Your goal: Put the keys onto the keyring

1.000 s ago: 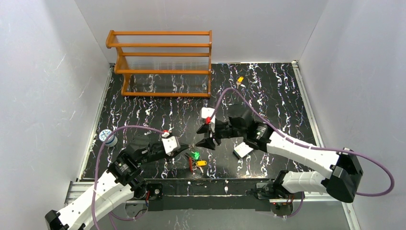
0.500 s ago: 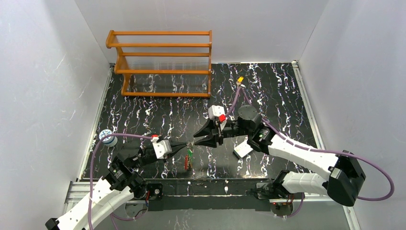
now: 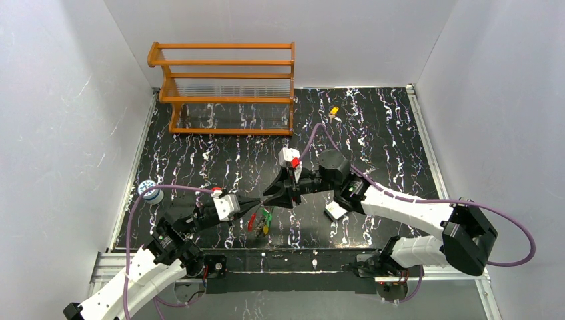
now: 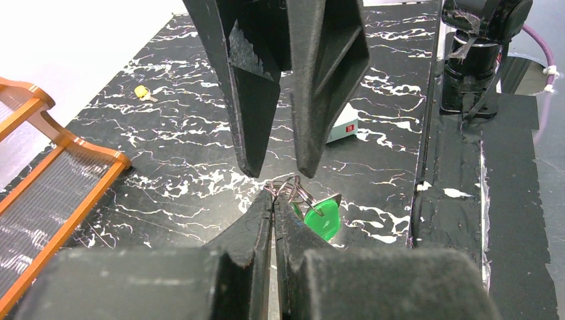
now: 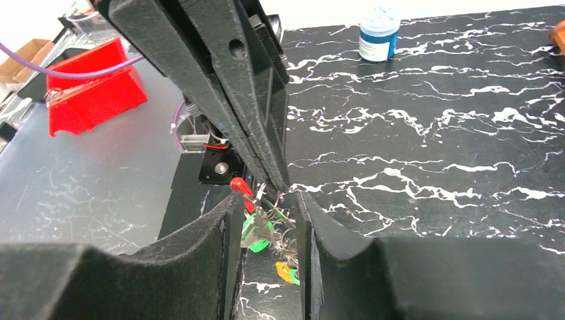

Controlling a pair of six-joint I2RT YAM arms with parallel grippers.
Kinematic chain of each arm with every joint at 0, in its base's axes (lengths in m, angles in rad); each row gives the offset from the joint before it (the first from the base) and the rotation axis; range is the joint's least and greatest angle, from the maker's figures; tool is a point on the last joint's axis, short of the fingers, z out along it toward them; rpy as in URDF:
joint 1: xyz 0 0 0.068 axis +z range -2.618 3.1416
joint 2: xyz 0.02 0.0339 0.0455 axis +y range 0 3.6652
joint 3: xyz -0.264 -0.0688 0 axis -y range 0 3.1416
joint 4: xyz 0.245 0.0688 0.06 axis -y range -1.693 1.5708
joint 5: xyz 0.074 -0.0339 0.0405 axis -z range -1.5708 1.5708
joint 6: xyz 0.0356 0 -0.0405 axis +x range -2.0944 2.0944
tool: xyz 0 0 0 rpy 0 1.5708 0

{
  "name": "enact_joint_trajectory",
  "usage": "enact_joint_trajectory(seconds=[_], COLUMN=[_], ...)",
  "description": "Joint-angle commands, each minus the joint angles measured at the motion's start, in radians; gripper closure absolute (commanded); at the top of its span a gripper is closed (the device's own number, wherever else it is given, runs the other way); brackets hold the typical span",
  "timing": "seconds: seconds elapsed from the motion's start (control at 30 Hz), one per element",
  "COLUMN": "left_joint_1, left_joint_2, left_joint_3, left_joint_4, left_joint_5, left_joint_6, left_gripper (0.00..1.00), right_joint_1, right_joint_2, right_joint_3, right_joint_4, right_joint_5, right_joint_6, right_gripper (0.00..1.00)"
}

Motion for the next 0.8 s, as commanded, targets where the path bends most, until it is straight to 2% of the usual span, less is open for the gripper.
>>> enact_joint_trajectory(seconds=[0.0, 0.17, 0.27, 0.43, 0.63, 0.77], left_joint_1=[-0.001, -0.001, -0.002, -0.002, -0.001, -0.001], left_joint_2=[0.002, 0.004, 0.006, 0.014, 0.016, 0.016], left_joint_3=[0.006, 0.008, 0.008, 0.009, 0.009, 0.009], left_joint_4=[0.042, 0.041, 0.041, 0.041, 0.041, 0.041], left_joint_5=[0.012, 0.014, 0.015, 0.021, 0.021, 0.022], left_joint_6=[0.001, -0.001, -0.002, -0.004, -0.003, -0.005], left_gripper=[1.00, 1.00, 1.00, 1.00, 1.00, 1.00], right_joint_1=[0.008, 0.018, 0.019, 0.019, 0.020, 0.022], right_joint_2=[-0.020, 0.002, 0.004, -0.002, 0.005, 0.009], right_joint_3=[0.007, 0.009, 0.016, 0.032, 0.043, 0.044], right_joint_4=[0.019, 0.020, -0.004, -0.054, -0.100, -0.124], right_joint_5=[0.060, 0.061, 0.106, 0.155, 0.170, 0.195], right_joint_6=[0.023, 0.030, 0.028, 0.013, -0.012, -0.030], right_gripper=[0.60, 0.71, 0.73, 0.74, 0.66, 0.70])
